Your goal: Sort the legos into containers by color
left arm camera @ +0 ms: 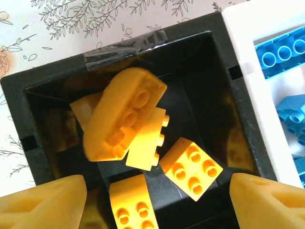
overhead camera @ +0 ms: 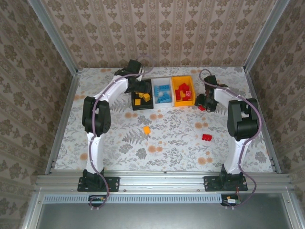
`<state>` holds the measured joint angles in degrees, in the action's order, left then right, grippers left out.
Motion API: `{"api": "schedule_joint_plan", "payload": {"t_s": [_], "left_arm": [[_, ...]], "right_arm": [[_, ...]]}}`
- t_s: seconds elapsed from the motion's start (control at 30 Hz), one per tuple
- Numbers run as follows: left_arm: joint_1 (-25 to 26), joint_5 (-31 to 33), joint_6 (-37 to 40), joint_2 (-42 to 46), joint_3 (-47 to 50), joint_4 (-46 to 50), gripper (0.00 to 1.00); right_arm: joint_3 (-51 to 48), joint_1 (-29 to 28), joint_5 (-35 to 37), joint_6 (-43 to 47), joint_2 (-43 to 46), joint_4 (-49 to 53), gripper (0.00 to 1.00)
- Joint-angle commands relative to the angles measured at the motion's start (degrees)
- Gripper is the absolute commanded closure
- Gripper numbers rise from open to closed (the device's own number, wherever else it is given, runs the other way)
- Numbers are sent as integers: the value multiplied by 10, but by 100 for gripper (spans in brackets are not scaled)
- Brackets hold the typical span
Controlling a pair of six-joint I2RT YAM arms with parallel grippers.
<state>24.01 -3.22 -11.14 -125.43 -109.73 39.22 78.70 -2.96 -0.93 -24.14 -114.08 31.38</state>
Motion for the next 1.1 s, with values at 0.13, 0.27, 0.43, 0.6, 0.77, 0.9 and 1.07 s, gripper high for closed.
{"api": "schedule_joint_plan", "payload": {"t_s": [0.13,0.27,0.43,0.6,0.77,0.9,1.07], "left_arm": [[-2,-13,-11,103,88,-6,18],[-2,-11,-15,164,158,-20,18],[0,-16,-27,240,252,-35,17],[13,-17,-41,305,334,-45,17],[69,-7,-64,340,413,-60,16],[96,-3,-86,337,466,-86,15],[121,-6,-103,304,472,-96,12]], "right_arm": [[20,4,-38,3,-30,-17,46],[19,5,-48,-13,-38,-13,61],[-8,5,-51,-28,-11,-20,71],[-24,3,-75,-54,43,-25,71],[19,-19,-113,-75,79,-29,71],[99,-48,-110,-68,53,-11,70],[228,-63,-112,-56,-44,27,62]]}}
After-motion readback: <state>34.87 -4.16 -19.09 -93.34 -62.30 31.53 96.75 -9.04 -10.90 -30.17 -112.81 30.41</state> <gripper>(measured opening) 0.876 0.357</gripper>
